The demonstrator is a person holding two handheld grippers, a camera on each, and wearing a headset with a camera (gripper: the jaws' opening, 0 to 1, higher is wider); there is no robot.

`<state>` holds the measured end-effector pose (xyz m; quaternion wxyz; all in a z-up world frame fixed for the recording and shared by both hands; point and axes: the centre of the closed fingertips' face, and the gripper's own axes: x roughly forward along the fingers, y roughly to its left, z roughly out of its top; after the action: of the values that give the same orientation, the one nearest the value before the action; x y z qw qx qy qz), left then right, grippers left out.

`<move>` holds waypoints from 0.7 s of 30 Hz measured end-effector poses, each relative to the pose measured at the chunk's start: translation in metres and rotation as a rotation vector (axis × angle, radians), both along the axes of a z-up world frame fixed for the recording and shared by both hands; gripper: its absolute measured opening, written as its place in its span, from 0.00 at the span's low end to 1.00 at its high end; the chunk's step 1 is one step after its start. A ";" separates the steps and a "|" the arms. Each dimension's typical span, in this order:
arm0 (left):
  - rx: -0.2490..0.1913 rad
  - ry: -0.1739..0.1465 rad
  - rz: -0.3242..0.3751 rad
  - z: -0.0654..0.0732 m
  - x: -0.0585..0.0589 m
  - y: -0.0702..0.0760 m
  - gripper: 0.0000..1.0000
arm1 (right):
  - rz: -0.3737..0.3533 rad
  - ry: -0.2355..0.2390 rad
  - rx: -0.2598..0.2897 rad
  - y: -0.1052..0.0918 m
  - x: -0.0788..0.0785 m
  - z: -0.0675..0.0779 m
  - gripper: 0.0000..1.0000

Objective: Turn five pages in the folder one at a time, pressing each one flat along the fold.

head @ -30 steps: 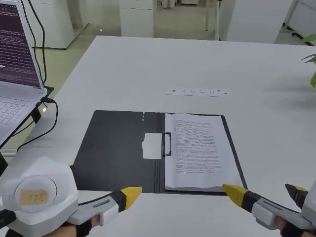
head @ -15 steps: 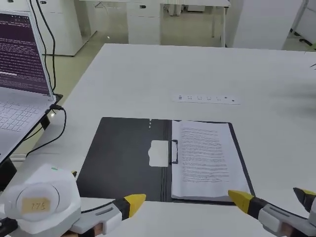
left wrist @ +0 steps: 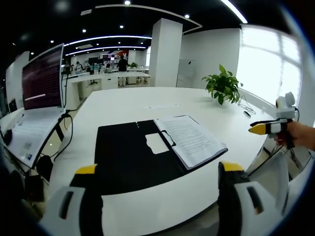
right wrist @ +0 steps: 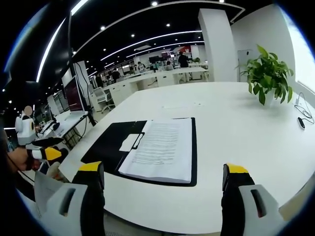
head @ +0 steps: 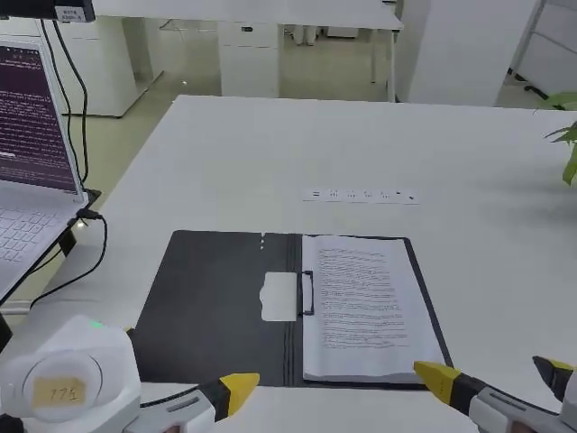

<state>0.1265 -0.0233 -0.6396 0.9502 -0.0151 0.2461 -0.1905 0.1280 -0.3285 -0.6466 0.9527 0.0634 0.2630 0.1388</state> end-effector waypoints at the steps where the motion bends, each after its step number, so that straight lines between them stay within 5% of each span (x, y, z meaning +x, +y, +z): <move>1: 0.001 -0.001 -0.003 0.001 0.000 -0.001 0.99 | -0.002 -0.003 -0.002 -0.001 0.000 0.001 1.00; 21: 0.010 0.006 -0.033 0.000 -0.001 -0.010 0.99 | 0.007 0.000 0.003 0.003 0.000 -0.003 0.99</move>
<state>0.1254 -0.0331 -0.6393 0.9463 -0.0067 0.2500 -0.2047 0.1280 -0.3257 -0.6500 0.9521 0.0639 0.2629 0.1425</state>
